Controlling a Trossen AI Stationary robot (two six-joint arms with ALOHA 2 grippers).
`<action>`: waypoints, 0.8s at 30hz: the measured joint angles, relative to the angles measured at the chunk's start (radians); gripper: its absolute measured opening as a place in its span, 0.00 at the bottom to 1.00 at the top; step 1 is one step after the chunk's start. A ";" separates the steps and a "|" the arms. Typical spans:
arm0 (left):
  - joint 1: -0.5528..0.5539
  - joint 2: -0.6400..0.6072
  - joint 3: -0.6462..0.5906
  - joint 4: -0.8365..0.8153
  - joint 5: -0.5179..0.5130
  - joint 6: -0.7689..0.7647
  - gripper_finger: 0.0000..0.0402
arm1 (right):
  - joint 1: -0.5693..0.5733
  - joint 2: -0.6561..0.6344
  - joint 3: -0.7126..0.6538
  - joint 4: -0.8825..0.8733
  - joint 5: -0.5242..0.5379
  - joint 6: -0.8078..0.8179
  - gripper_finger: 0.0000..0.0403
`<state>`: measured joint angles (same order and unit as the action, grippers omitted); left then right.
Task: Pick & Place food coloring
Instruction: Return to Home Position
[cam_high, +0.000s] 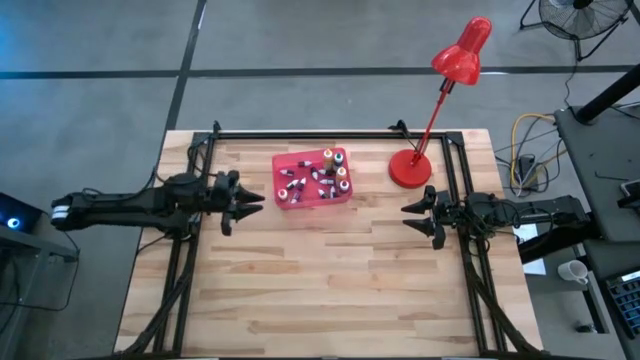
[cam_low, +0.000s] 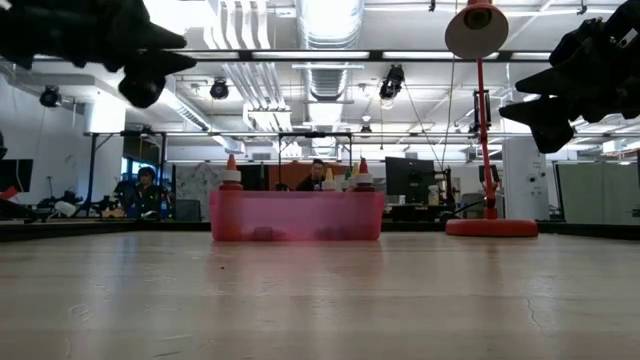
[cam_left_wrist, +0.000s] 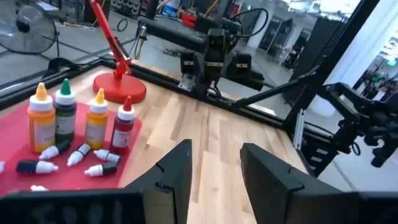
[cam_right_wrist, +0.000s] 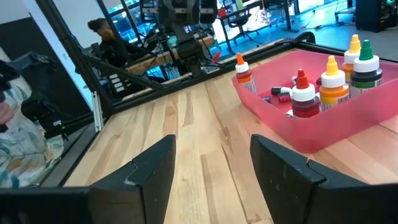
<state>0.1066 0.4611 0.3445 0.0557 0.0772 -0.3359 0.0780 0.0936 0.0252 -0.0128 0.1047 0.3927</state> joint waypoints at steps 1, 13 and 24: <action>0.000 -0.028 -0.020 0.001 0.000 -0.006 0.27 | 0.000 0.000 0.000 0.000 0.000 0.000 0.50; 0.000 -0.299 -0.221 -0.001 0.000 -0.019 0.27 | 0.000 0.000 0.000 0.000 0.000 0.000 0.50; 0.001 -0.338 -0.328 -0.047 -0.024 -0.058 0.27 | 0.000 0.000 0.000 0.000 0.000 0.000 0.50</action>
<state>0.1074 0.1232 0.0162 0.0084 0.0531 -0.3936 0.0776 0.0933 0.0250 -0.0128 0.1047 0.3927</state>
